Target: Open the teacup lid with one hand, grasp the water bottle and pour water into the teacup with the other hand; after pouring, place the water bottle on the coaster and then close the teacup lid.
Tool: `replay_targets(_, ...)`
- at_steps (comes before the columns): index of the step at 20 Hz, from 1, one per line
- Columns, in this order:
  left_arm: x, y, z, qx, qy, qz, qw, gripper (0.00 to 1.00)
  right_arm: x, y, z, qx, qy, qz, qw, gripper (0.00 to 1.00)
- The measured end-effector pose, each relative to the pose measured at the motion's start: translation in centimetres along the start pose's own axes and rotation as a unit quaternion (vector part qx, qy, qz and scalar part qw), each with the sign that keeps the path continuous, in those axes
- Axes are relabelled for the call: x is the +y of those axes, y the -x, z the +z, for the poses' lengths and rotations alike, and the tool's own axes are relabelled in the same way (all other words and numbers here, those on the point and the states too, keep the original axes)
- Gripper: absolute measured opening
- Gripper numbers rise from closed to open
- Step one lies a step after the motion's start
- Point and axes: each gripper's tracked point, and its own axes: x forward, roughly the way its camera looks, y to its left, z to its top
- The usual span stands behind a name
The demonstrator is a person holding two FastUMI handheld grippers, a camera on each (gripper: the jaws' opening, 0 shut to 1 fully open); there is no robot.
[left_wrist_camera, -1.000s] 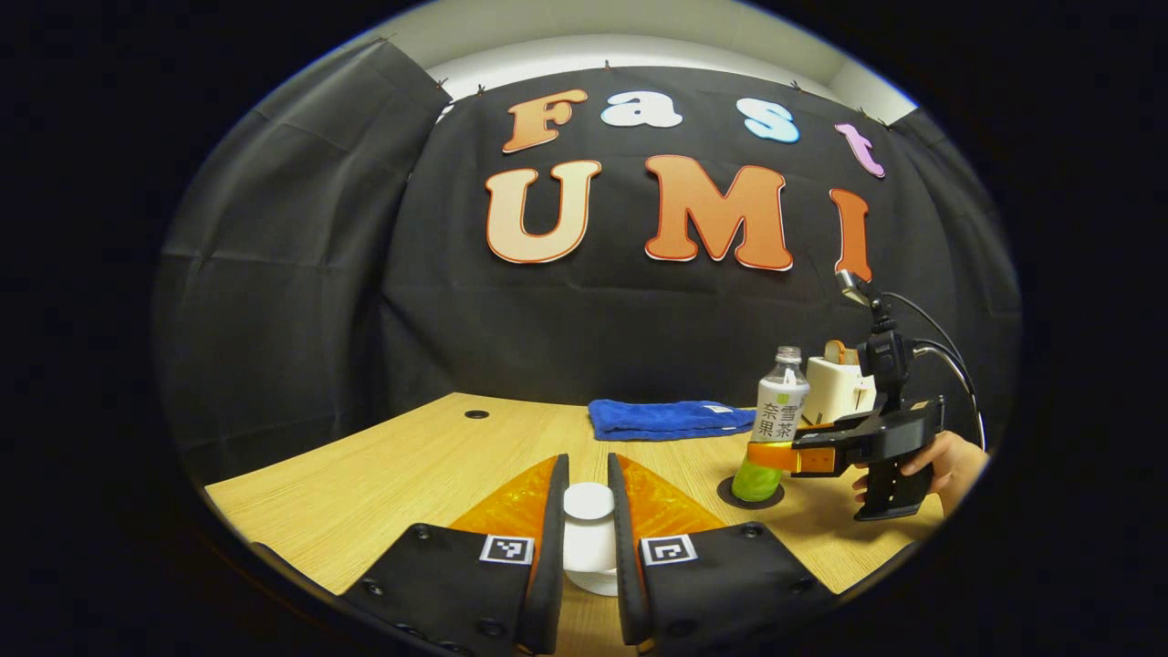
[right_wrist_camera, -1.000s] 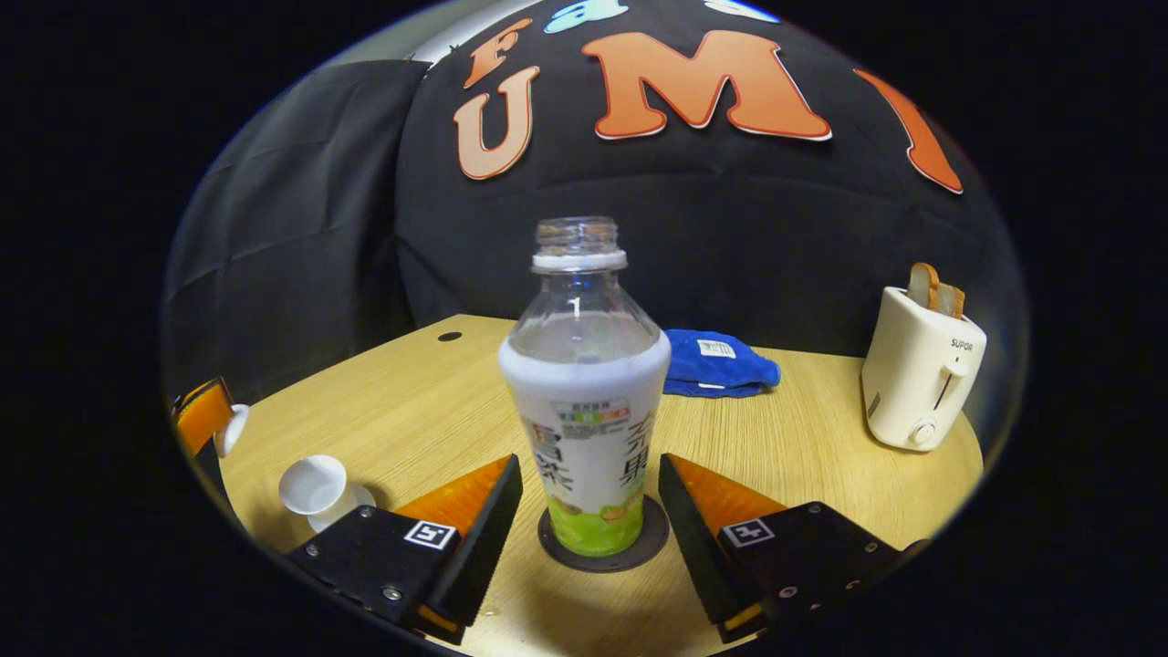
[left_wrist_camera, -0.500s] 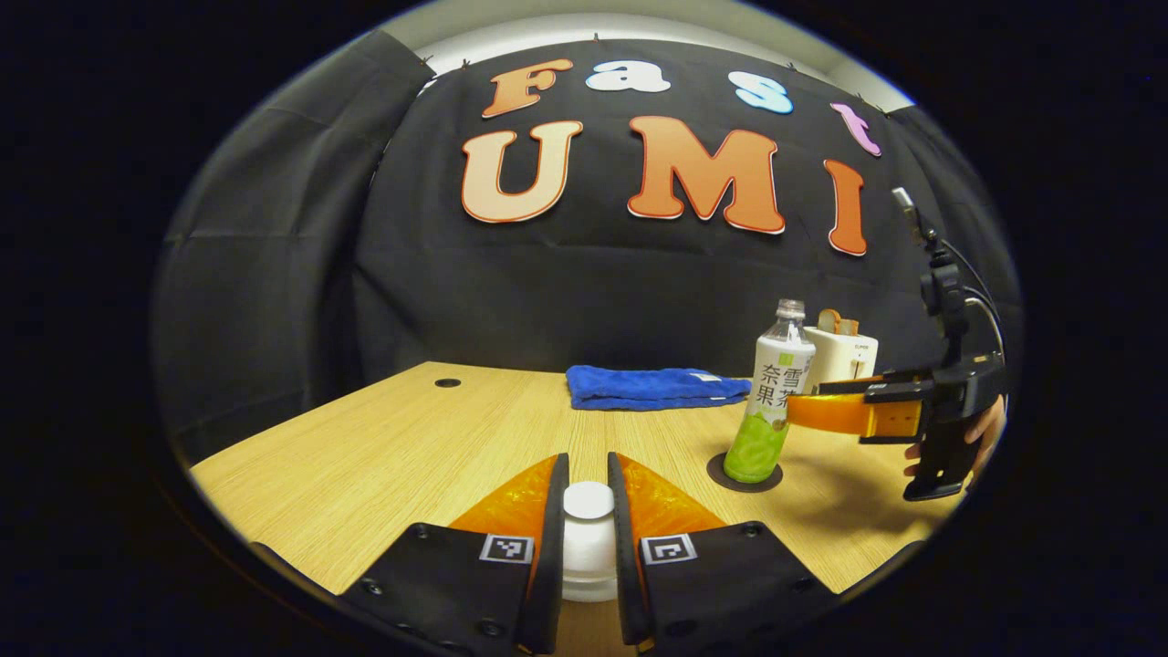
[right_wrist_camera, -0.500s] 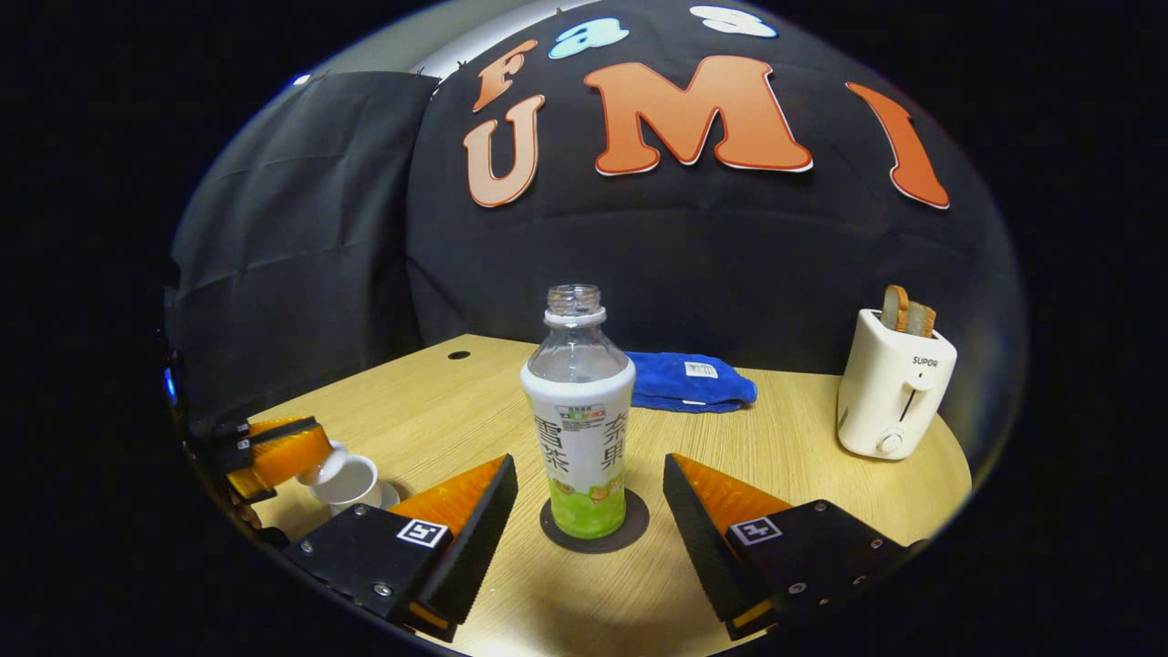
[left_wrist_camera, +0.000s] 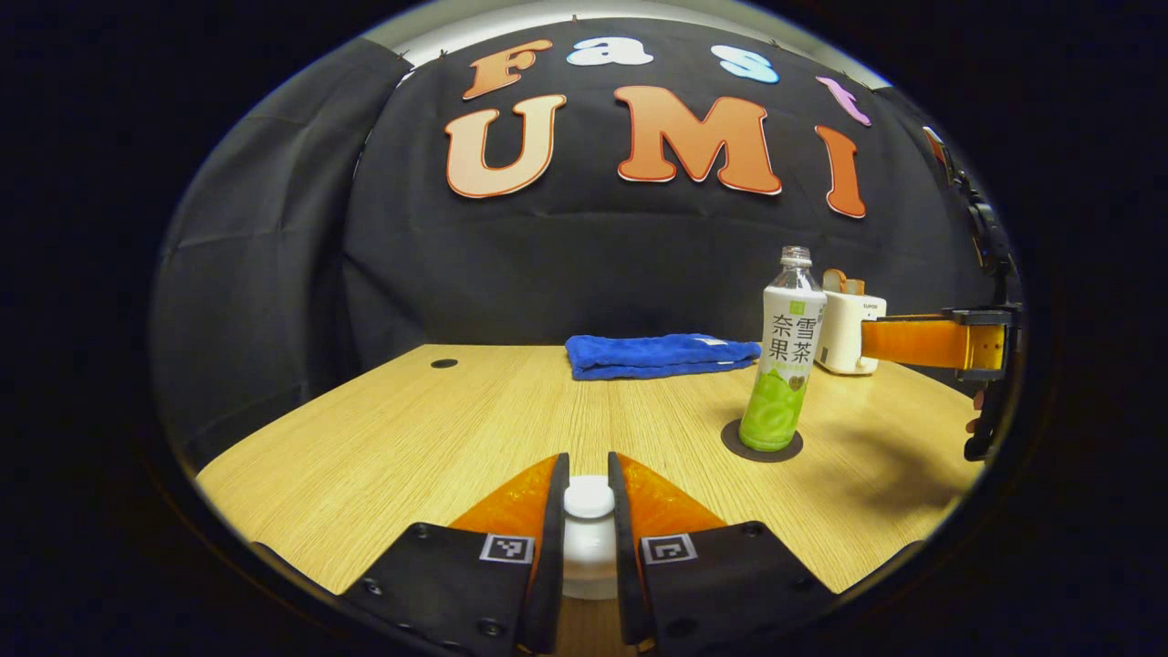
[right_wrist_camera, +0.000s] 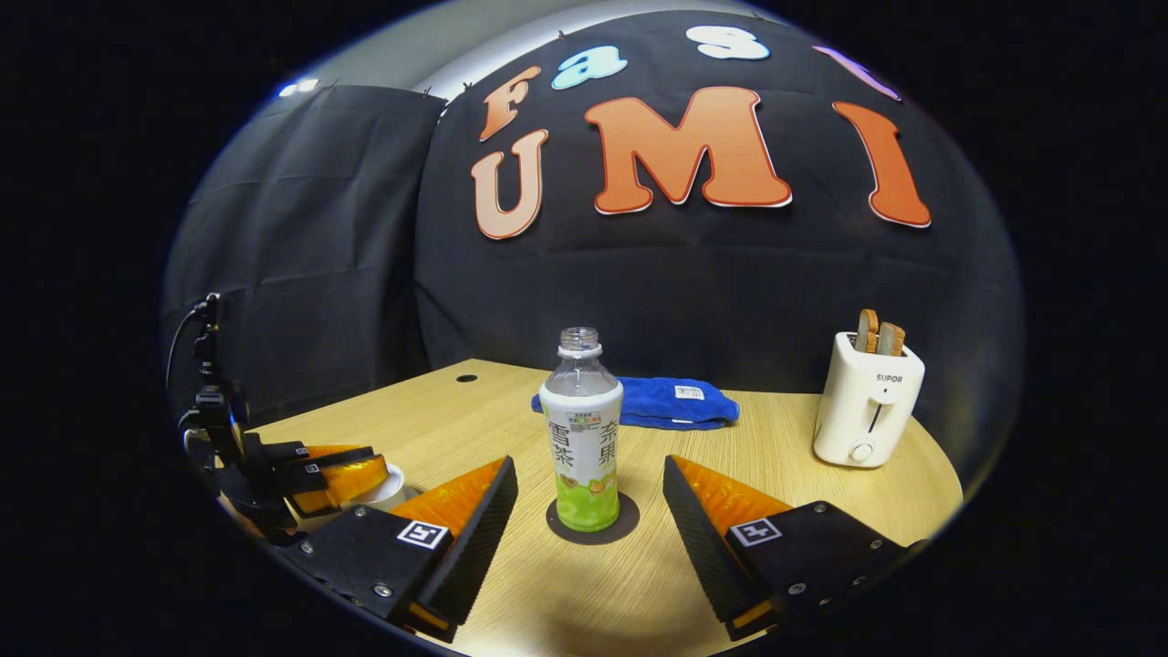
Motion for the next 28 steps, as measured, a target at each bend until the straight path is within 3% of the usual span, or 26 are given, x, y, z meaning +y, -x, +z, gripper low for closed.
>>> replay_targets(3,-0.3,0.0,0.2,0.000,-0.009,-0.003,1.000,0.35,-0.2,0.7,-0.1,-0.003,-0.002,-0.006,1.000,0.96)
replay_targets(5,-0.6,0.2,0.9,-0.009,-0.008,-0.009,1.000,0.57,-0.1,1.4,0.3,-0.011,-0.009,-0.005,1.000,0.96)
replay_targets(6,-0.7,0.2,1.0,-0.006,-0.014,-0.006,1.000,0.61,0.0,1.7,0.6,-0.018,-0.012,-0.005,1.000,0.96)
replay_targets(9,-0.7,0.7,3.0,-0.031,-0.019,0.005,0.999,0.90,-0.3,3.0,1.1,-0.034,0.010,-0.019,0.999,0.96)
replay_targets(11,-0.8,1.6,5.0,-0.056,-0.022,0.013,0.998,0.96,-0.2,4.0,1.8,-0.050,0.025,-0.031,0.998,0.97)
replay_targets(17,-1.7,5.9,13.3,-0.153,-0.007,0.016,0.988,0.96,0.2,7.8,5.7,-0.107,0.018,-0.064,0.992,0.97)
replay_targets(20,-1.9,7.5,15.7,-0.175,0.002,0.016,0.984,0.96,-0.2,9.8,7.8,-0.147,0.032,-0.091,0.984,0.96)
replay_targets(24,-2.3,9.5,18.1,-0.209,0.014,0.004,0.978,0.94,-1.6,10.8,7.8,-0.150,0.029,-0.142,0.978,0.97)
replay_targets(28,-1.9,11.1,19.1,-0.245,0.026,0.001,0.969,0.94,-1.7,11.7,8.4,-0.165,0.017,-0.151,0.974,0.97)
